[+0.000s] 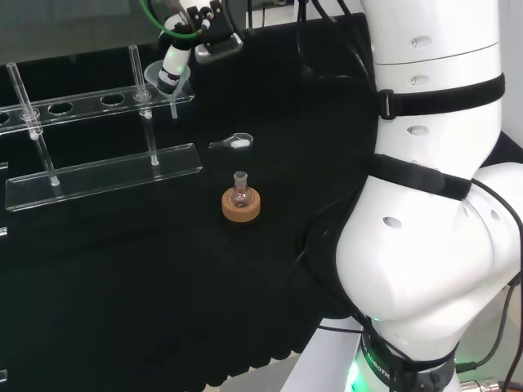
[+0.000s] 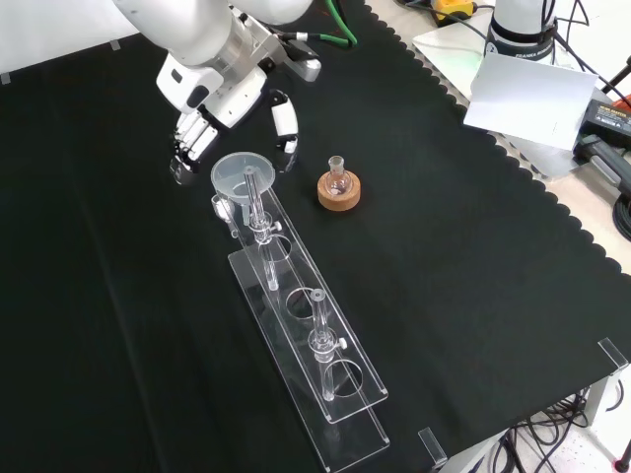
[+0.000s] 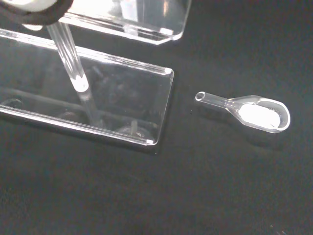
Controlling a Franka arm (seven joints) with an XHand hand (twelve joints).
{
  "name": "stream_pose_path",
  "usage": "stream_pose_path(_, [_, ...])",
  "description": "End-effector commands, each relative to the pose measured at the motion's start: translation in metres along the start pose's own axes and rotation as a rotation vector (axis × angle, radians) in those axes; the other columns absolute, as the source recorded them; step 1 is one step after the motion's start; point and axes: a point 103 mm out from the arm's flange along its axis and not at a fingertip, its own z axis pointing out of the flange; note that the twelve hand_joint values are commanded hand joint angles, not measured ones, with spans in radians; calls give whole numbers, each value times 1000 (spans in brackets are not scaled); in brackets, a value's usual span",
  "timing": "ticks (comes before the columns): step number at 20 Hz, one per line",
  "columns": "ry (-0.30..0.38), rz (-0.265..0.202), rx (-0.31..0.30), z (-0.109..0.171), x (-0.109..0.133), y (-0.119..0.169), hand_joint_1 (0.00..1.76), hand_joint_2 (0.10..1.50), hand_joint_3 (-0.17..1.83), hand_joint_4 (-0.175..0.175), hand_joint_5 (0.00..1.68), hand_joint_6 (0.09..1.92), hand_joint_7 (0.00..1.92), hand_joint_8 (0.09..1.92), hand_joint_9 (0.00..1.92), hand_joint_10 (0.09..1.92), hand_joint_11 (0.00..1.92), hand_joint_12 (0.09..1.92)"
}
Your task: Pick up the funnel from the transparent funnel stand.
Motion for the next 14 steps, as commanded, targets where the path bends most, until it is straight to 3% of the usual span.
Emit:
stream_pose_path(1, [72, -33, -7, 0, -4, -2, 653, 591, 521, 29, 102, 87, 0, 394, 116, 905, 325, 1509])
stream_pose_path(14, [102, -54, -8, 3, 0, -1, 648, 593, 524, 28, 97, 87, 0, 407, 129, 898, 333, 1505])
